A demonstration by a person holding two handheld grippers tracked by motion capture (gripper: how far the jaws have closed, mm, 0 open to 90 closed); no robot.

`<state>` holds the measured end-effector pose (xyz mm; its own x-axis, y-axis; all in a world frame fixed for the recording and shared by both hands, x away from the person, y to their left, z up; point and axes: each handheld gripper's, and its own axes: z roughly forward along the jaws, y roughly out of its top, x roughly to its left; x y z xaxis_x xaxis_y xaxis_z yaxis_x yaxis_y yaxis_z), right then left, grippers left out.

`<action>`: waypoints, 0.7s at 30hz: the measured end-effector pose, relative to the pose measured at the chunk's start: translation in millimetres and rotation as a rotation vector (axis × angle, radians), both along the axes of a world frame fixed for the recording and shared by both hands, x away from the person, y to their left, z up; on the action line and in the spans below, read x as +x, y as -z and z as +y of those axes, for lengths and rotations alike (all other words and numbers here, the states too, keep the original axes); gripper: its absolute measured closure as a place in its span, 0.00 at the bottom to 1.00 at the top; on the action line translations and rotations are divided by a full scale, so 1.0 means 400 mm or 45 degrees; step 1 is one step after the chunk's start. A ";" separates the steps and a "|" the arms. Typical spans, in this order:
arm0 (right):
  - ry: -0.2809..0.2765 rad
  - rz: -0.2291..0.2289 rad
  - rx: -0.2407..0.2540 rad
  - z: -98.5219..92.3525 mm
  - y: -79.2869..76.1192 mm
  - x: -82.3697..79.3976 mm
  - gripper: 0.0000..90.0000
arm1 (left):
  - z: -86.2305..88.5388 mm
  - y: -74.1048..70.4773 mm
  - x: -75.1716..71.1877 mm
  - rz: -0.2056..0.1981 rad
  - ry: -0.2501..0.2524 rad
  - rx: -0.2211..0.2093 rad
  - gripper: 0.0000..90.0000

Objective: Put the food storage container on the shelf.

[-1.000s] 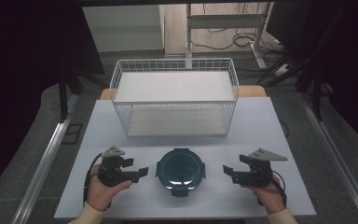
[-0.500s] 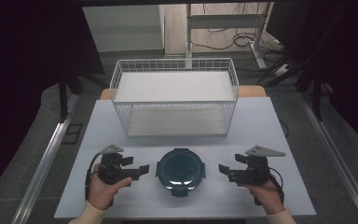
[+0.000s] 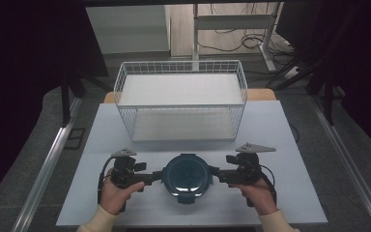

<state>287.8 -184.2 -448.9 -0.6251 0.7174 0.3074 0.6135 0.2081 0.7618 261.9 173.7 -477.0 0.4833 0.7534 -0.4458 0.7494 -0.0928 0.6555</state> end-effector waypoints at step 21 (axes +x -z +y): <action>-0.052 0.183 -0.032 0.067 0.079 0.016 0.12 | -0.015 0.057 0.038 0.139 0.028 -0.130 0.19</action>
